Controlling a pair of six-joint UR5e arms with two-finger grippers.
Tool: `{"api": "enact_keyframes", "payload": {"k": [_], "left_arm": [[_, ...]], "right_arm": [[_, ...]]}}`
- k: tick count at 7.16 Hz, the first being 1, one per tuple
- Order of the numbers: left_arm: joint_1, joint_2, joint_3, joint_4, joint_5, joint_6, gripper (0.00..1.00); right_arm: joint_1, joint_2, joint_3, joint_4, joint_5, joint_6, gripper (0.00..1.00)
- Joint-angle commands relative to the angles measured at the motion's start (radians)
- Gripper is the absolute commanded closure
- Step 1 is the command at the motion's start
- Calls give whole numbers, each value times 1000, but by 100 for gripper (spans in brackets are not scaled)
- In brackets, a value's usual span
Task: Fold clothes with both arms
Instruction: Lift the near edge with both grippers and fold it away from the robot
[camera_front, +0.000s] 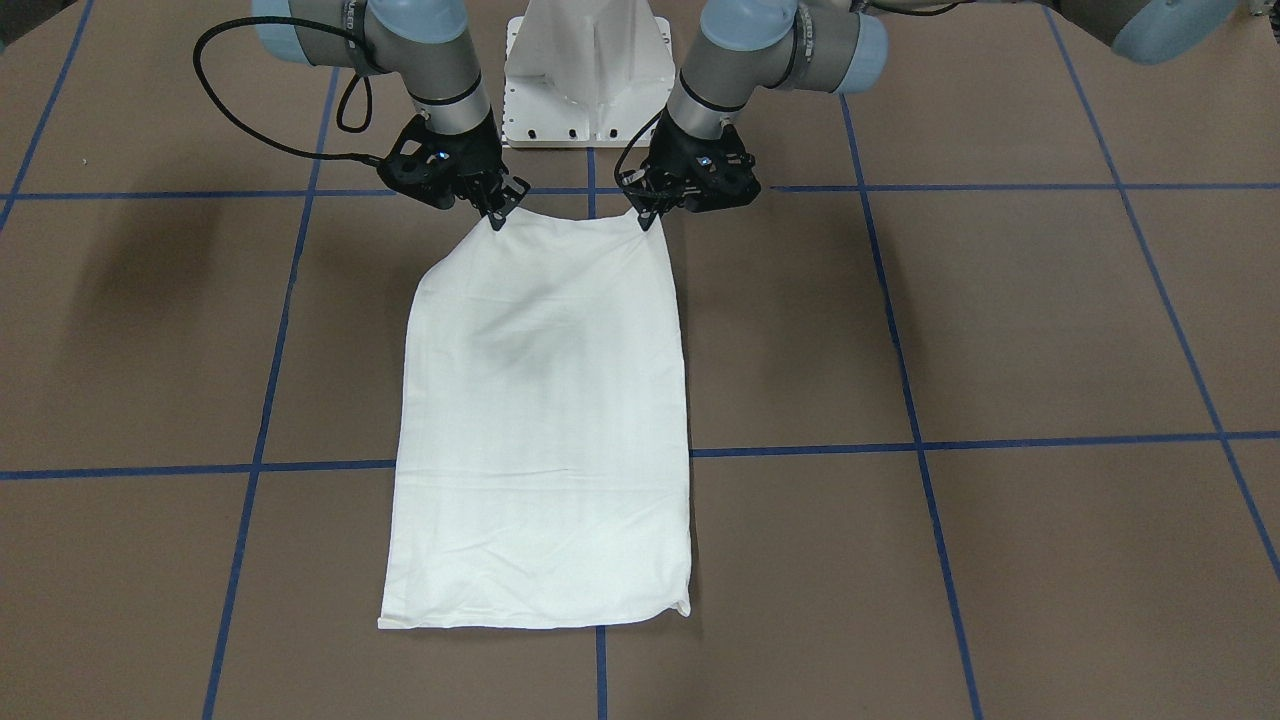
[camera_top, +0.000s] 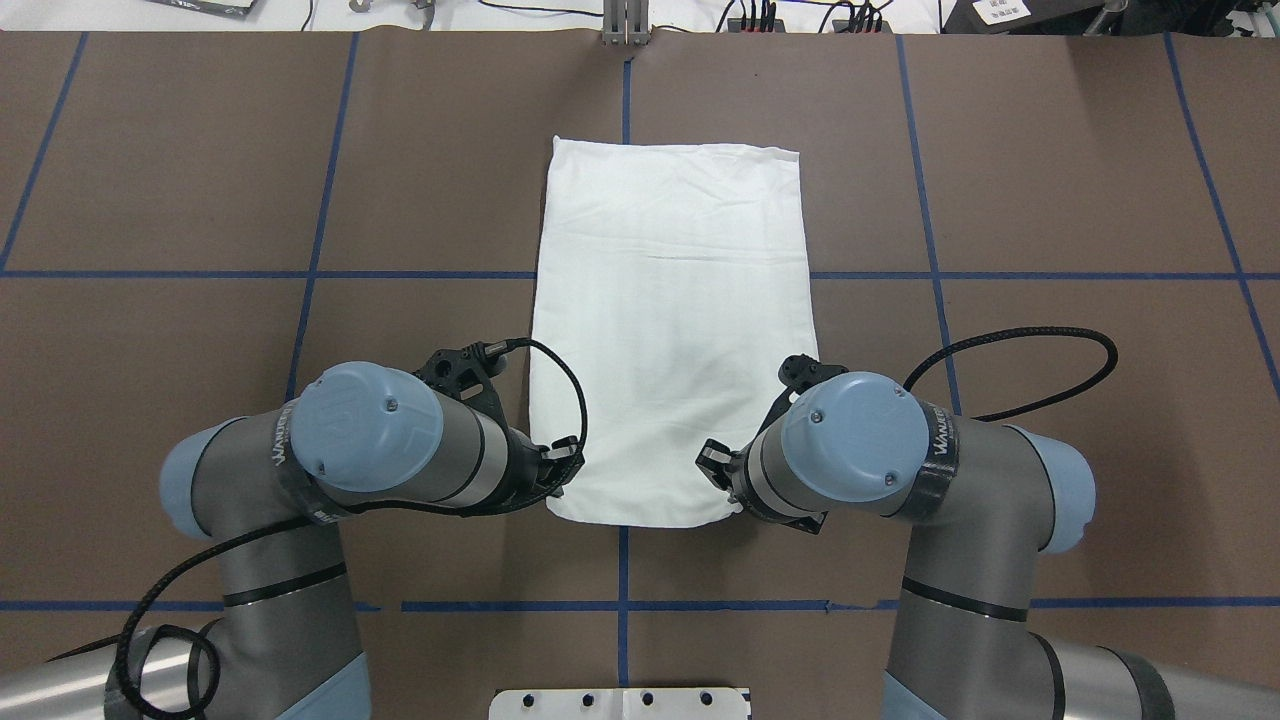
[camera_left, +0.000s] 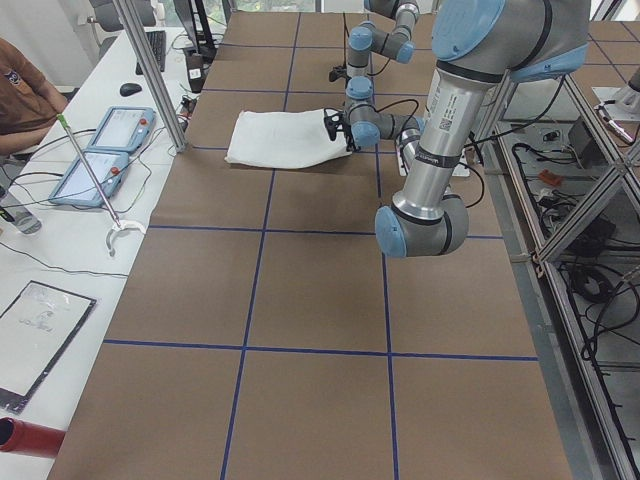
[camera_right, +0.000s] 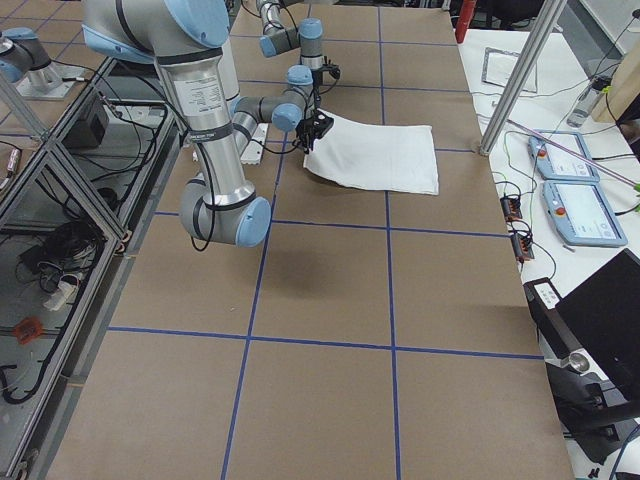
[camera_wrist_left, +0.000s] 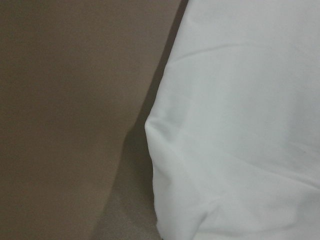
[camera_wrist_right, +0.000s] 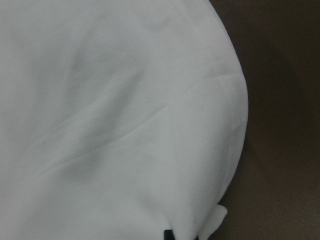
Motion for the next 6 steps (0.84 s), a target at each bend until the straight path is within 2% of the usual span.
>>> {"api": "enact_keyframes", "payload": {"k": [1,4,5,6], "left_arm": [[14,57,-164,94,-17,-7,100],[162,76,-400,307,-38,-70,100],[194,76,-441,344,-40,-87,100],[196,76,-450,348,-40,-93,100]], "right_arm": [[-3,-26,96,-1,56,-1,100],[-16,-40,204,-3,292,-1,100],[-22,-37,222,-3,338,-1,100],[-33,-30,217,-1,347,-3,100]]}}
